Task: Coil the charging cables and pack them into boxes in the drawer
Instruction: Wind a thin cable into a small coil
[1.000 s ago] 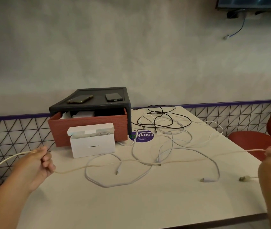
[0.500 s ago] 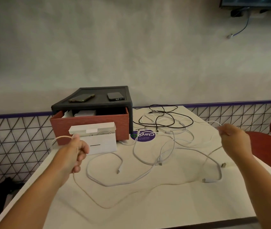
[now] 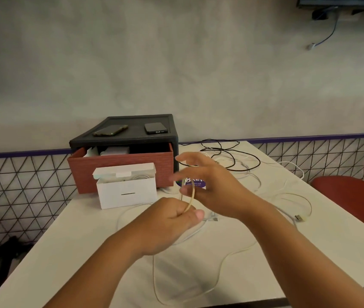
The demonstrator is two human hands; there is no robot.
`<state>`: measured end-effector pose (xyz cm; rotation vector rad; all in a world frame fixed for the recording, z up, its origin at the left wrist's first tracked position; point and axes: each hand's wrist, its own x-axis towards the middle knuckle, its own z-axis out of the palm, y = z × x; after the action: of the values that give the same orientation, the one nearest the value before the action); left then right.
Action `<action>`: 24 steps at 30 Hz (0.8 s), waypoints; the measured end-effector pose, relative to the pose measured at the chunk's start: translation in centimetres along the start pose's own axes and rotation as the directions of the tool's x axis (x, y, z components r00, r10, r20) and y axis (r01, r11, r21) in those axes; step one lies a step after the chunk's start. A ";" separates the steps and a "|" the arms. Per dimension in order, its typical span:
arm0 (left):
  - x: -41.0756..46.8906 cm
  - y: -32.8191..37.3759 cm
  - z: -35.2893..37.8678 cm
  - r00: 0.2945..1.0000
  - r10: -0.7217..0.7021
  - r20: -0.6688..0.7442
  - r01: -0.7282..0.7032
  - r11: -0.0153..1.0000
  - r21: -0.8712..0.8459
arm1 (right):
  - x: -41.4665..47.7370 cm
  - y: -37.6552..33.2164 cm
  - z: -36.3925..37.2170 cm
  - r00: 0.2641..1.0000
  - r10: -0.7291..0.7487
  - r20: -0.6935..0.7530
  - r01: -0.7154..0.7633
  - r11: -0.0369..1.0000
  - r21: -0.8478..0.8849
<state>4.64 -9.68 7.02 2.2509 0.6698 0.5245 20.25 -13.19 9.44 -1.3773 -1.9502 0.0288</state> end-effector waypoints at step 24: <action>-3.3 0.6 0.8 0.869 -0.342 -0.359 -0.045 0.666 -0.744 | -5.5 -3.9 7.1 0.955 0.263 -0.135 -0.187 0.893 0.410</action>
<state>2.65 -12.41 6.40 1.2729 0.7082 1.0666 13.93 -16.65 2.89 -1.2749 -1.5165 0.3704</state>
